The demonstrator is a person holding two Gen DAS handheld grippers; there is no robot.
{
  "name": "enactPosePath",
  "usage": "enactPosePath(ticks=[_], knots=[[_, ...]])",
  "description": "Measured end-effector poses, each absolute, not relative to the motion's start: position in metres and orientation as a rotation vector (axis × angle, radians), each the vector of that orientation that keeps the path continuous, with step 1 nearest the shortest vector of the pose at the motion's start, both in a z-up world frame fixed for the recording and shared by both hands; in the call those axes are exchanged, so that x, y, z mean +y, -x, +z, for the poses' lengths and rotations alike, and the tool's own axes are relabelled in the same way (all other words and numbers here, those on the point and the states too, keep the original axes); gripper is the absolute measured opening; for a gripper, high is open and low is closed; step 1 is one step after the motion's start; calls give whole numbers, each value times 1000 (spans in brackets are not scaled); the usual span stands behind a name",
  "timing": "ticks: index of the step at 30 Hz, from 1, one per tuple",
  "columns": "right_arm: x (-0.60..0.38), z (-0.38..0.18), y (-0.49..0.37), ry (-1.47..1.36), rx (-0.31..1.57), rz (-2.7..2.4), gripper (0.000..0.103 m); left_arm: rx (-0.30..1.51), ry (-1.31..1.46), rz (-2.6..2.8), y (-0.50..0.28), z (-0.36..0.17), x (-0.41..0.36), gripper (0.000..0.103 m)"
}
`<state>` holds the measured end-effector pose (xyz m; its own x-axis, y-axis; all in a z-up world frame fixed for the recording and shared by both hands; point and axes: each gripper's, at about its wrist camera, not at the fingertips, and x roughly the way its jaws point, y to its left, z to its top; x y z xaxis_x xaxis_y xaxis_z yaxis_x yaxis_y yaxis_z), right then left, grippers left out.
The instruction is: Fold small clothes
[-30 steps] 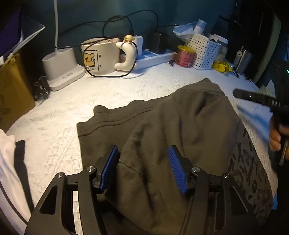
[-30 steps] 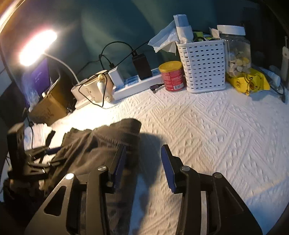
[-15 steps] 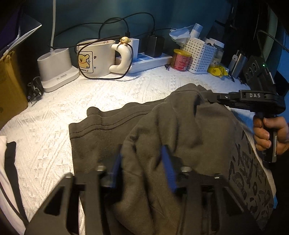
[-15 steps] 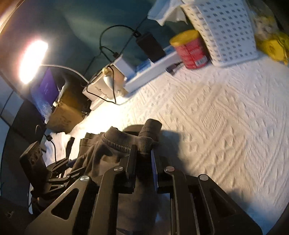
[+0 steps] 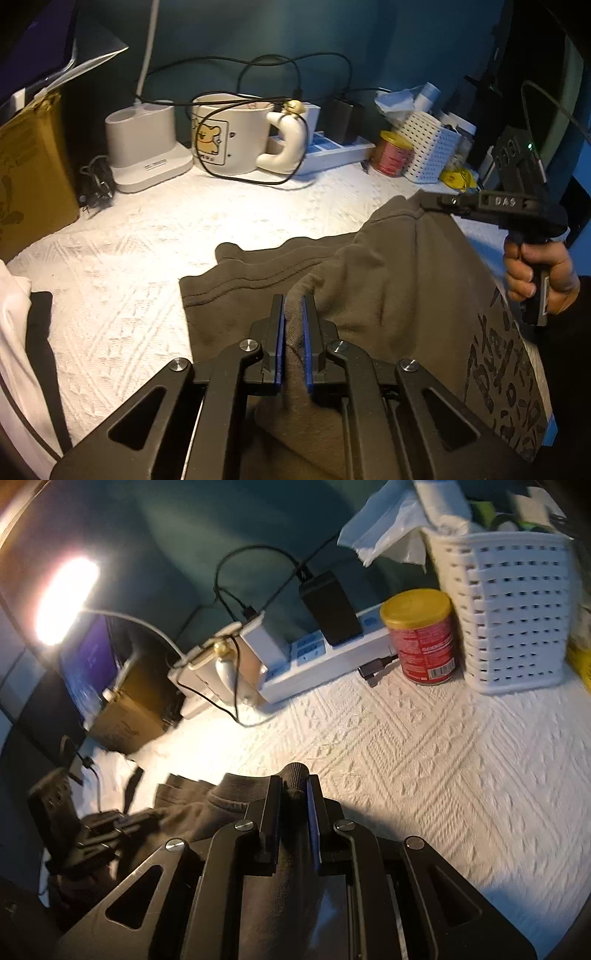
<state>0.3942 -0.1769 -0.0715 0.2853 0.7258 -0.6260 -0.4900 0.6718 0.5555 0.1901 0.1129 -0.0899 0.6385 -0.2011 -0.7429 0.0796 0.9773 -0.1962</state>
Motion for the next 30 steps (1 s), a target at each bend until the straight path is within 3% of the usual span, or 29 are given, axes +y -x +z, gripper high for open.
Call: enactPosePath(ticks=[11, 14, 22, 25, 27, 30], knots=[[-192, -71, -388, -122, 937, 602, 19, 844, 189, -101, -198, -78, 137, 7], [-198, -67, -384, -133, 934, 600, 19, 929, 203, -100, -208, -92, 142, 7], [-206, -59, -346, -100, 927, 611, 19, 953, 220, -49, -188, -75, 146, 15], [-212, -56, -329, -104, 929, 613, 19, 944, 215, -46, -176, -65, 143, 27], [-214, -53, -318, -101, 927, 615, 19, 931, 215, -53, -165, -59, 139, 44], [-217, -50, -302, -101, 926, 617, 19, 921, 213, -87, -149, -51, 127, 47]])
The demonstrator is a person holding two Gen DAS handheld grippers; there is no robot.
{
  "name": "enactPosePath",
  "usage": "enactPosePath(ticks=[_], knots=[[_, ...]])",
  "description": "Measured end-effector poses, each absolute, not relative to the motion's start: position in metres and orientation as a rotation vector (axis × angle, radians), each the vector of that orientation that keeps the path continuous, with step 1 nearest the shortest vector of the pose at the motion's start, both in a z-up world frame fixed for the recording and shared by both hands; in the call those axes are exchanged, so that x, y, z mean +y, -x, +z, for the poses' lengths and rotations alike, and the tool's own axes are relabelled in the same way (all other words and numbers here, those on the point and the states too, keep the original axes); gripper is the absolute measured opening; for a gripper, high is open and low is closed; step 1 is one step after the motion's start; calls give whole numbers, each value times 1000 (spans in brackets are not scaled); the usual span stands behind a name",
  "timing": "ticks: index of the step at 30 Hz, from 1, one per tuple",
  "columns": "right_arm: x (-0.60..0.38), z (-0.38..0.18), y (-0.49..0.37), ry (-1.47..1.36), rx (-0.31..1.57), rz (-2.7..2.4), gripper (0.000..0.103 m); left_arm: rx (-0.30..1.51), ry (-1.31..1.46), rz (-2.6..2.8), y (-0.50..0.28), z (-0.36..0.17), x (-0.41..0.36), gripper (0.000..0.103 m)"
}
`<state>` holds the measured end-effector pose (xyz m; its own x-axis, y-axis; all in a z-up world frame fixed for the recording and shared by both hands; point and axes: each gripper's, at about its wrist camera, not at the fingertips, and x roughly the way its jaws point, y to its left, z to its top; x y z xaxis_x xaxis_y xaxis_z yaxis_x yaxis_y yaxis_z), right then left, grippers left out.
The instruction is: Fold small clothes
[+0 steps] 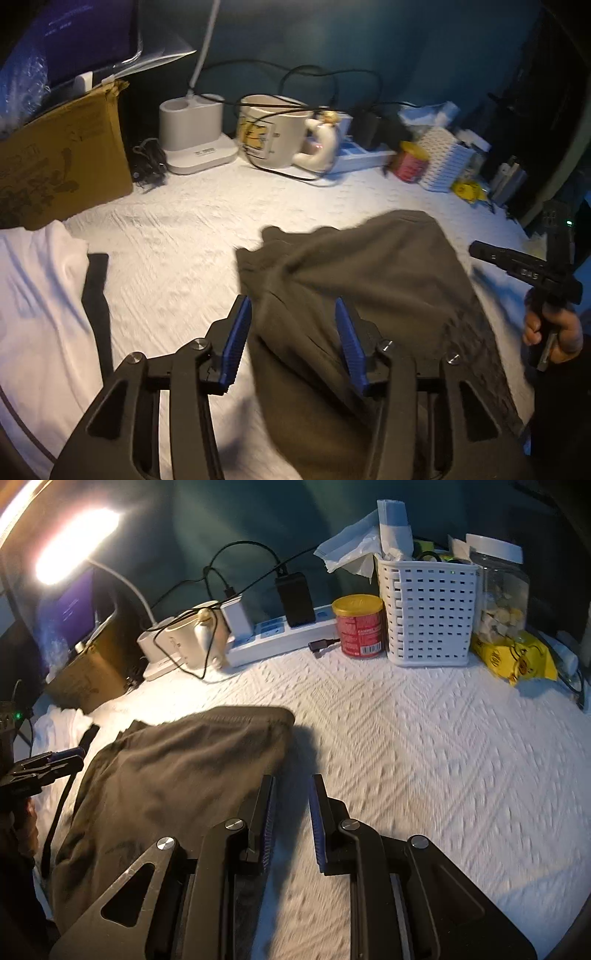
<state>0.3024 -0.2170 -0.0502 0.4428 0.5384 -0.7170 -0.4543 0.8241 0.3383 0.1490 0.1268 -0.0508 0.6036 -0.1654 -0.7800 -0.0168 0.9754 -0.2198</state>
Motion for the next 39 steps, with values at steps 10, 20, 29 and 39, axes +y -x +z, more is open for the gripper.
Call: enactPosePath(ticks=[10, 20, 29, 39], knots=[[-231, -44, -252, -102, 927, 609, 19, 951, 227, -228, -92, -46, 80, 47], [-247, -47, -208, -110, 937, 591, 19, 997, 284, -280, -54, -59, 56, 47], [-259, -62, -165, -121, 967, 599, 19, 1068, 330, -375, -23, -78, 39, 47], [-260, -62, -130, -101, 969, 651, 19, 1042, 273, -362, 7, -62, 33, 4]])
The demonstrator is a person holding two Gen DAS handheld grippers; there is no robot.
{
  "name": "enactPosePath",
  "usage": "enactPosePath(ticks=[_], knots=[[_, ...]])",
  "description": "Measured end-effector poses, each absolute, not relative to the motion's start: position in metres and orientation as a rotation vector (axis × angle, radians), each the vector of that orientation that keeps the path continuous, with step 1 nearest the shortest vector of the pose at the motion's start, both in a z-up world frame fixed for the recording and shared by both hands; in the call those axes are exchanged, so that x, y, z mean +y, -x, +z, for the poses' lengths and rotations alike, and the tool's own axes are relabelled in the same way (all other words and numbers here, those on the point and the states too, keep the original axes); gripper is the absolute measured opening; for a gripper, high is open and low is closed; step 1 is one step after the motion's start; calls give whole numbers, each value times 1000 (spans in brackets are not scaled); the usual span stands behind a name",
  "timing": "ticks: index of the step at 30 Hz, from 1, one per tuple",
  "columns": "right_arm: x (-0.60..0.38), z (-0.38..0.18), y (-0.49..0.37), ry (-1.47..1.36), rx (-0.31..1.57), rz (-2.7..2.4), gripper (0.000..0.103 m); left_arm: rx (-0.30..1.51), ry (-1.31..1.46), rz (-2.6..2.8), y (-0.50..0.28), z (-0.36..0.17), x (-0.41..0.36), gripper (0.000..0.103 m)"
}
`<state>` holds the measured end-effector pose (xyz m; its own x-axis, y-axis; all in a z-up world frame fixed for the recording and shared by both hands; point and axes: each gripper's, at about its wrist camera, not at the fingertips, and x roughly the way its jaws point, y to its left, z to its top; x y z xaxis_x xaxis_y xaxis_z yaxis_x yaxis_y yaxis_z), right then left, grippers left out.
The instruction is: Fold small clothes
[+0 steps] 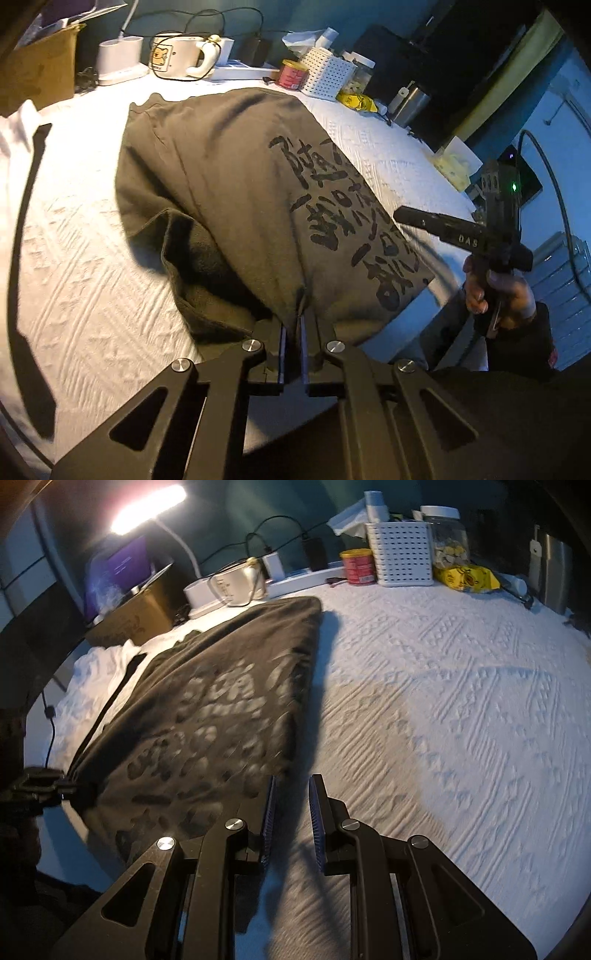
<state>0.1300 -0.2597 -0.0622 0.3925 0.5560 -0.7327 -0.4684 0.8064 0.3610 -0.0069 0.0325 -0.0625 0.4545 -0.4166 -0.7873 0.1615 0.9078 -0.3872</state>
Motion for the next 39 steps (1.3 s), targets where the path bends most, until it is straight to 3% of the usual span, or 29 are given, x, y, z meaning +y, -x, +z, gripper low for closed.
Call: enactPosePath(ticks=[6, 9, 14, 16, 18, 26, 28, 29, 30, 39], knots=[[-254, -69, -104, -78, 984, 685, 19, 1101, 311, -307, 13, -83, 43, 4], [-256, -69, -94, -87, 982, 692, 25, 1110, 302, -303, 17, -81, 41, 4], [-259, -69, -85, -101, 974, 694, 25, 1101, 306, -284, 21, -70, 51, 6], [-260, -70, -84, -113, 973, 691, 25, 1094, 299, -242, 22, -66, 60, 15], [-260, -70, -85, -117, 977, 690, 25, 1079, 306, -200, 21, -64, 69, 34], [-259, -69, -85, -109, 979, 692, 26, 1035, 312, -121, 4, -72, 78, 37], [-260, -70, -84, -116, 976, 692, 25, 1046, 294, -139, 1, -79, 74, 34], [-260, -70, -84, -116, 972, 692, 25, 1071, 280, -150, -1, -86, 69, 12], [-260, -70, -83, -113, 967, 692, 25, 1090, 272, -152, -2, -88, 66, 2], [-266, -72, -70, -118, 925, 688, 25, 1130, 227, -114, 32, -85, 62, 1]])
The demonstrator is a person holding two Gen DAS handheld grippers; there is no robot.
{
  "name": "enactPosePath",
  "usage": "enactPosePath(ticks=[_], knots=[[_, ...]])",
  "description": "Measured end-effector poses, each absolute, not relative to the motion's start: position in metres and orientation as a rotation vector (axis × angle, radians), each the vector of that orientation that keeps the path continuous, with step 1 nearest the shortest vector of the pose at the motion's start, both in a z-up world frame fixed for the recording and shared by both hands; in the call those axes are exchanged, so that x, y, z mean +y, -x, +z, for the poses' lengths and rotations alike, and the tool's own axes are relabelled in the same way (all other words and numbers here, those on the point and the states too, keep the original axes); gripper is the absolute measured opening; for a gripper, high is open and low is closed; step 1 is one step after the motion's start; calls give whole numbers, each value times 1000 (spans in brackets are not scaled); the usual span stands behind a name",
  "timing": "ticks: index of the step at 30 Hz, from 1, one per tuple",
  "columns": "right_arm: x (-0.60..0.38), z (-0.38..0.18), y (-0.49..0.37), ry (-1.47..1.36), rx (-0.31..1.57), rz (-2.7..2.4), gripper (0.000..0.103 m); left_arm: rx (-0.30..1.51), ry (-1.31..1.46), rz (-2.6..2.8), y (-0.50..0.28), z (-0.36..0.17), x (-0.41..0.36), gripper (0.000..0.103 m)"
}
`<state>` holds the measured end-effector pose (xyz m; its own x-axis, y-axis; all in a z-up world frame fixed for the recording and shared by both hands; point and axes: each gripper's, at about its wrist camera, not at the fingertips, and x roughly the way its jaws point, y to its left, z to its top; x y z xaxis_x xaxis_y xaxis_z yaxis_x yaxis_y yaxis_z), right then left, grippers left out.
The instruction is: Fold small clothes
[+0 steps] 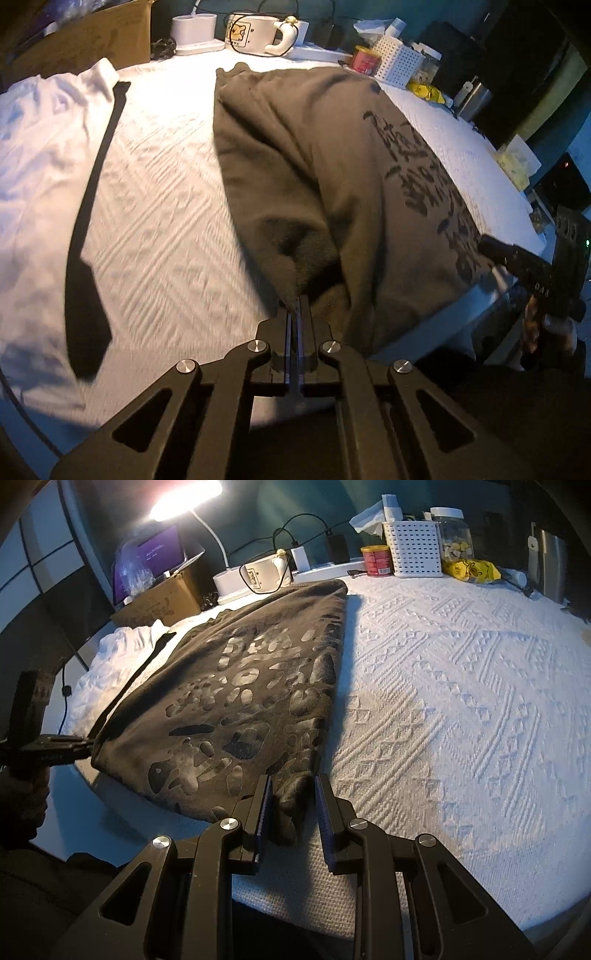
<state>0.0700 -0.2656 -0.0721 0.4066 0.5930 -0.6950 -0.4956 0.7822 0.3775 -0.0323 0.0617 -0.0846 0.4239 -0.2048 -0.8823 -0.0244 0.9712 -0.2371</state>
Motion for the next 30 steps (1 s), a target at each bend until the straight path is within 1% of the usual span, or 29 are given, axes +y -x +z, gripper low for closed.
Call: enactPosePath(ticks=[4, 8, 11, 16, 24, 29, 30], knots=[[-265, -71, -67, -123, 928, 668, 25, 1146, 249, -104, 37, -81, 65, 1], [-262, -70, -67, -109, 940, 659, 27, 1095, 294, -84, 41, -64, 78, 2], [-259, -69, -66, -100, 942, 660, 32, 1038, 241, -55, 40, -51, 74, 3], [-256, -68, -63, -101, 941, 653, 40, 1015, 234, -105, 30, -50, 61, 3], [-252, -69, -58, -93, 909, 614, 40, 1106, 236, -172, 17, -78, 38, 3], [-242, -71, -49, 22, 850, 621, 40, 1093, 247, -185, 19, -83, 37, 3], [-241, -71, -48, 38, 845, 625, 38, 1090, 247, -188, 20, -84, 37, 3]])
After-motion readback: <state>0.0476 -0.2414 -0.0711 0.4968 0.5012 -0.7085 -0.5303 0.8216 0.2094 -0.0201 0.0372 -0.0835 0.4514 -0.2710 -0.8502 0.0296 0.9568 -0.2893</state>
